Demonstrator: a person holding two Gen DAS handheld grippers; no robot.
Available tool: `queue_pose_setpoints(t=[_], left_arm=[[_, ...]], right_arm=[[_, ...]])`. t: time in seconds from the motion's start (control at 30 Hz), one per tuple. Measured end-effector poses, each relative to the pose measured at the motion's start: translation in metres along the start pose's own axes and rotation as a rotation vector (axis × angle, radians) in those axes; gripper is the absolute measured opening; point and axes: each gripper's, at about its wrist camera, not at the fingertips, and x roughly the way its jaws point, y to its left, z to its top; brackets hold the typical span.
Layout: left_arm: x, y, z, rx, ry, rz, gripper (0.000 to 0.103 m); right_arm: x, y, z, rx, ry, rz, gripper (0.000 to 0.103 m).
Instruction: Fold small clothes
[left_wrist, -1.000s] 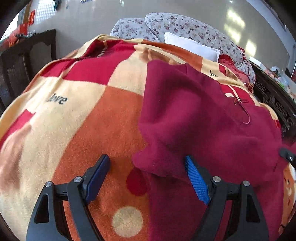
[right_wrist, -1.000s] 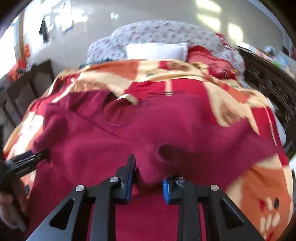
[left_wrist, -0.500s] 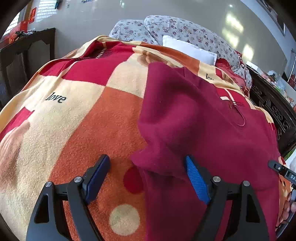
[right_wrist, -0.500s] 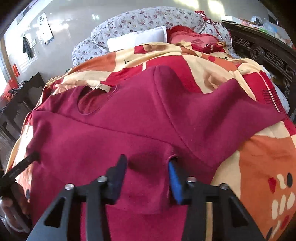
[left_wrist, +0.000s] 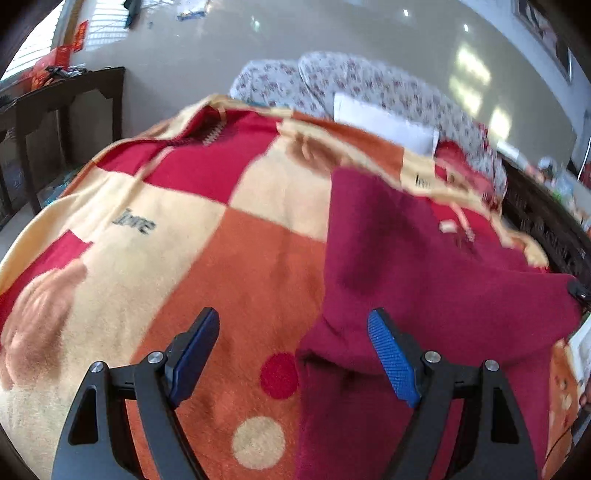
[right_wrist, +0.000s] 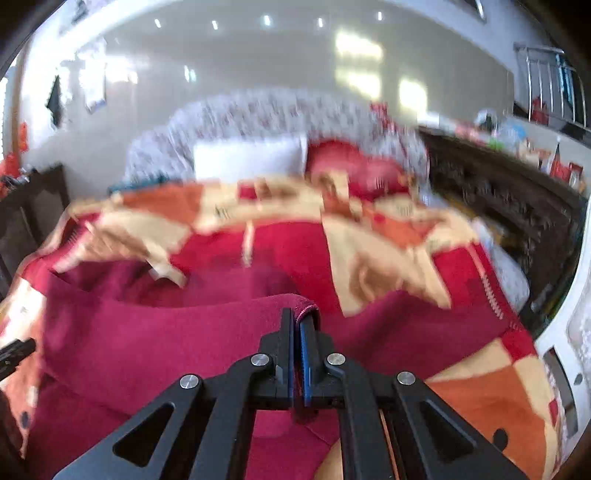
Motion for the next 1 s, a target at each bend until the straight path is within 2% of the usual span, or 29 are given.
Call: queue_pose_setpoints(t=[0.07,0.1,0.13,0.17,0.23,0.27,0.3,0.37,0.43,0.5,0.63,0.77,0.8,0.83,0.87,0.93,1.0], left_arm=[[0.006,-0.006,-0.002,0.041,0.025,0.023,0.082],[0.006,-0.008,-0.001,0.061,0.026,0.037,0.082],[0.005,-0.01,0.0,0.078,0.016,0.047,0.082],[0.004,-0.011,0.002,0.086,0.006,0.063,0.082],[0.006,-0.009,0.006,0.086,0.004,0.105,0.082],[0.009,-0.007,0.007,0.082,0.008,0.113,0.082],[0.013,-0.003,0.008,0.07,0.019,0.121,0.082],[0.02,0.005,0.006,0.045,0.042,0.13,0.082],[0.024,0.015,0.004,0.004,0.054,0.1,0.082],[0.023,0.02,0.004,-0.007,0.045,0.074,0.082],[0.023,0.023,0.001,0.001,0.027,0.038,0.084],[0.023,0.024,0.001,-0.005,0.025,0.021,0.085],[0.023,0.024,0.001,-0.003,0.023,0.02,0.085],[0.023,0.024,0.001,-0.002,0.023,0.02,0.085],[0.023,0.024,0.001,-0.002,0.023,0.019,0.085],[0.022,0.025,0.002,-0.012,0.019,0.013,0.085],[0.022,0.025,0.001,-0.014,0.019,0.014,0.085]], right_arm=[[0.025,-0.005,-0.01,0.026,0.122,0.015,0.006],[0.028,-0.008,-0.013,0.045,0.153,0.025,0.007],[0.022,-0.012,-0.014,0.074,0.139,0.036,0.016],[0.013,-0.015,-0.015,0.095,0.108,0.032,0.025],[-0.005,-0.013,-0.011,0.116,0.043,0.026,0.078],[-0.018,-0.006,-0.007,0.122,-0.008,0.055,0.083],[-0.027,0.003,-0.004,0.112,-0.045,0.095,0.083],[-0.036,0.03,0.005,0.051,-0.065,0.169,0.083],[-0.037,0.068,0.013,-0.049,-0.058,0.272,0.08],[-0.027,0.113,0.019,-0.144,-0.042,0.389,0.074],[0.004,0.192,0.028,-0.264,-0.019,0.566,0.073],[0.038,0.249,0.036,-0.335,0.019,0.626,0.073],[0.047,0.259,0.036,-0.358,0.035,0.627,0.061],[0.055,0.268,0.034,-0.387,0.06,0.634,0.022],[0.067,0.282,0.03,-0.451,0.1,0.632,0.007],[0.074,0.296,0.024,-0.509,0.088,0.574,0.008],[0.085,0.302,0.026,-0.473,0.099,0.588,0.008]])
